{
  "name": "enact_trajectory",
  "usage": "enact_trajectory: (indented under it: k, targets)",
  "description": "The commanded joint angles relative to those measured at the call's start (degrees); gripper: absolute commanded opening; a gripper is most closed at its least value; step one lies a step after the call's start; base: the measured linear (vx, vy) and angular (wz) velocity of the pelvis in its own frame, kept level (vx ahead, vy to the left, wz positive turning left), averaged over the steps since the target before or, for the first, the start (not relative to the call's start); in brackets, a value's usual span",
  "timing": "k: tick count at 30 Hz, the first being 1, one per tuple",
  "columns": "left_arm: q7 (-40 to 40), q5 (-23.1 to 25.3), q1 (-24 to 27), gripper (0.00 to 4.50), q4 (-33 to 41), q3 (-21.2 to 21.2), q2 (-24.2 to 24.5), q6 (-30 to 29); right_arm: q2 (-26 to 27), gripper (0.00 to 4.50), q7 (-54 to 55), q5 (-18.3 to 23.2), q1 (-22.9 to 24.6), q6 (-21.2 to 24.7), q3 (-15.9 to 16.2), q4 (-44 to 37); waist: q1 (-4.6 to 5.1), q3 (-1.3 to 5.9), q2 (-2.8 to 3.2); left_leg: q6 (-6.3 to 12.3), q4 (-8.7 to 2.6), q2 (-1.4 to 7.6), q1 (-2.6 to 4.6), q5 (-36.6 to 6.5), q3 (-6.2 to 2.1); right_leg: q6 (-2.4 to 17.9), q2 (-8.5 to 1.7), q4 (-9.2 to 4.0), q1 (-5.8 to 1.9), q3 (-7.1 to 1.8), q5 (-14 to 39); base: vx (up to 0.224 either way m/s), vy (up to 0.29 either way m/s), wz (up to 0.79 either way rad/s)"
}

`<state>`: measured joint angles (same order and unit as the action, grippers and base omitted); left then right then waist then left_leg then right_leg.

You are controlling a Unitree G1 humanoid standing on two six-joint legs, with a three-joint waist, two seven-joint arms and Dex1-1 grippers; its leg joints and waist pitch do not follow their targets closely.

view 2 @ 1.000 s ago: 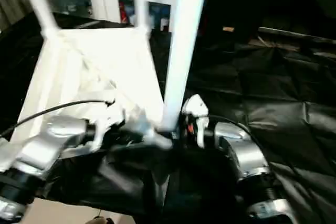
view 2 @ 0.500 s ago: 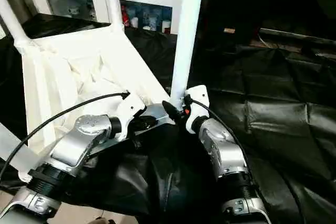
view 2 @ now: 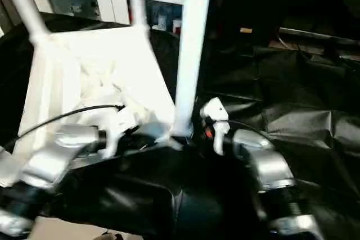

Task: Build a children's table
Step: Rotate leg to tighten

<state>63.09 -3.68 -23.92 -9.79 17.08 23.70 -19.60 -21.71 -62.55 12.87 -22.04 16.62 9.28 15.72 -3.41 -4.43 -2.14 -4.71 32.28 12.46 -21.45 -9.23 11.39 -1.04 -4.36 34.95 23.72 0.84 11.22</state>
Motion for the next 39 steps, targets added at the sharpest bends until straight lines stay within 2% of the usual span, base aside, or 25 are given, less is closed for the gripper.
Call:
enact_trajectory:
  k: [1,3,5,7,10,13,16,18,20,23,25,27,28,30,32,33,34,36,38,39]
  targets:
    - [2.31,-1.34,0.29,0.0,0.32,2.41,-0.26,0.55,-0.33,3.38,-5.39,0.19,0.49,-0.43,4.64,-1.22,0.03,3.25,-0.18,3.59,-2.94,0.44,0.74,-10.35,-0.01,13.13,-1.81,-3.73,-2.39,-1.29,5.97,0.0,0.0,0.0]
    - [3.42,-1.39,0.05,0.0,0.01,2.31,0.4,0.72,-0.53,3.35,-5.91,0.06,0.23,-0.71,4.49,-0.9,0.05,3.26,-0.25,3.46,-2.9,0.41,0.74,-10.7,0.03,13.26,-1.89,-3.73,-2.45,-1.34,6.48,0.0,0.0,0.0]
    - [4.09,-1.6,-0.04,0.0,0.11,2.35,0.86,0.69,-0.52,3.03,-6.04,0.2,0.11,-0.73,4.4,-0.84,0.04,3.19,-0.21,3.13,-2.99,0.48,0.83,-11.23,0.0,13.27,-1.93,-3.82,-2.37,-1.34,7.44,0.0,0.0,0.0]
    - [4.38,-1.75,-0.14,0.0,0.07,2.37,1.05,0.71,-0.4,2.97,-6.12,0.35,0.07,-0.7,4.55,-0.88,0.02,3.18,-0.22,2.85,-3.01,0.5,0.86,-11.56,-0.01,13.16,-1.95,-3.85,-2.38,-1.37,7.95,0.0,0.0,0.0]
    - [4.25,-1.44,-0.21,0.0,-0.28,2.27,0.85,0.84,-0.25,2.7,-6.34,0.4,0.39,-0.61,4.79,-1.13,-0.04,3.31,-0.18,2.83,-2.94,0.48,0.84,-10.67,-0.01,13.47,-1.9,-3.63,-2.49,-1.37,6.08,0.0,0.0,0.0]
    - [1.31,-0.37,-0.61,0.0,-1.55,1.81,-0.07,0.79,0.38,2.64,-5.23,0.43,1.01,-0.5,4.53,-1.16,-0.06,3.3,-0.29,3.12,-2.88,0.44,0.82,-10.35,0.03,13.55,-1.91,-3.58,-2.54,-1.36,5.66,0.0,0.0,0.0]
    - [-2.81,0.65,-1.25,0.0,-3.29,0.77,-1.72,0.09,2.29,2.62,-0.47,-0.52,1.33,-0.85,3.31,0.42,-0.08,3.09,-0.21,2.47,-3.04,0.48,0.9,-12.02,0.02,13.12,-1.94,-3.94,-2.34,-1.38,8.51,0.0,0.0,0.0]
    - [-5.39,0.88,-1.69,0.0,-4.15,0.11,-3.23,-0.57,4.47,2.62,5.1,-1.73,1.27,-1.22,2.02,2.3,0.1,2.76,-0.35,1.23,-3.35,0.45,0.91,-14.52,-0.07,12.05,-2.02,-4.43,-2.14,-1.36,13.19,0.0,0.0,0.0]
    - [-7.45,1.22,-2.09,0.0,-4.76,-0.24,-4.49,-0.95,6.19,2.61,9.44,-2.46,1.05,-0.73,1.0,3.72,0.37,2.6,-0.35,-0.55,-3.65,0.38,1.18,-18.51,-0.48,9.27,-2.34,-5.26,-1.86,-1.37,22.5,0.0,0.0,0.0]
    - [-14.53,2.84,-3.81,0.0,-7.52,-1.14,-8.42,-1.81,11.13,2.61,20.94,-4.45,0.81,0.23,-1.22,6.7,0.73,2.5,-0.43,-1.42,-3.83,0.28,1.17,-19.98,-0.68,7.45,-2.22,-5.65,-1.47,-1.42,25.43,0.0,0.0,0.0]
    - [-15.82,3.03,-4.23,0.0,-8.15,-1.31,-9.3,-2.14,12.13,2.6,23.39,-5.1,0.81,0.24,-1.46,7.25,0.86,2.52,-0.54,-1.55,-3.82,0.17,1.24,-20.7,-0.81,6.5,-2.26,-5.89,-1.37,-1.32,27.46,0.0,0.0,0.0]
    - [-20.19,3.95,-5.64,0.0,-10.69,-1.84,-12.18,-1.73,15.79,2.6,30.71,-6.3,0.42,1.56,-2.49,9.22,1.04,2.46,-0.47,-1.36,-3.82,0.17,1.25,-21.17,-0.79,6.01,-2.24,-6.14,-1.05,-1.44,28.0,0.0,0.0,0.0]
    - [-21.92,4.5,-6.3,0.0,-11.87,-1.78,-13.67,-1.32,17.74,2.6,32.45,-6.4,0.18,2.47,-2.19,9.78,1.11,2.4,-0.46,-1.51,-3.82,0.04,1.43,-22.14,-0.84,5.46,-2.2,-6.39,-0.76,-1.38,29.7,0.0,0.0,0.0]
    - [-22.06,4.5,-6.41,0.0,-11.99,-1.71,-14.29,-1.36,18.3,2.6,31.85,-6.61,0.26,2.21,-1.38,9.41,1.14,2.59,-0.45,-1.58,-3.87,0.01,1.46,-22.66,-1.11,4.83,-2.23,-6.39,-0.92,-1.28,30.36,0.0,0.0,0.0]
    - [-21.71,4.25,-6.36,0.0,-11.63,-1.55,-14.83,-1.32,18.99,2.6,30.6,-5.92,0.35,1.73,-1.01,8.51,1.05,2.66,-0.51,-0.54,-3.95,-0.03,1.19,-22.31,-1.1,4.46,-2.29,-6.44,-0.98,-1.37,29.2,0.0,0.0,0.0]
    - [-21.7,4.24,-6.37,0.0,-11.6,-1.52,-14.91,-1.29,19.14,3.16,30.52,-5.75,0.34,1.72,-1.05,8.42,1.08,2.76,-0.46,-0.32,-4.08,0.0,0.83,-21.37,-1.15,4.63,-2.29,-6.22,-1.25,-1.3,27.74,0.0,0.0,0.0]
    - [-20.8,4.29,-6.22,0.0,-11.24,-0.92,-14.71,-0.97,19.28,3.29,29.76,-4.67,0.09,1.95,-1.3,7.98,1.07,2.82,-0.44,-0.24,-4.08,0.04,0.85,-21.16,-1.12,4.79,-2.29,-6.17,-1.23,-1.3,27.04,0.0,0.0,0.0]
    - [-19.46,4.49,-5.85,0.0,-10.83,-0.14,-14.02,-0.1,18.81,3.29,28.37,-3.97,-0.09,2.42,-1.18,7.35,1.07,2.8,-0.38,-0.04,-4.08,0.05,0.81,-21.23,-1.04,5.19,-2.26,-6.14,-1.17,-1.33,26.03,0.0,0.0,0.0]
    - [-17.16,4.47,-5.13,0.0,-10.23,0.51,-12.95,1.01,17.12,3.73,25.62,-4.29,0.05,2.28,0.3,6.17,1.02,2.93,-0.43,0.18,-4.07,0.06,0.71,-20.68,-1.03,5.36,-2.31,-6.09,-1.34,-1.33,25.42,0.0,0.0,0.0]
    - [-16.52,4.33,-4.93,0.0,-10.0,0.57,-12.7,1.14,16.55,3.73,24.59,-4.36,0.16,2.08,0.83,5.75,0.95,2.97,-0.4,0.25,-4.07,0.11,0.71,-20.56,-1.03,5.41,-2.31,-6.04,-1.41,-1.33,25.01,0.0,0.0,0.0]
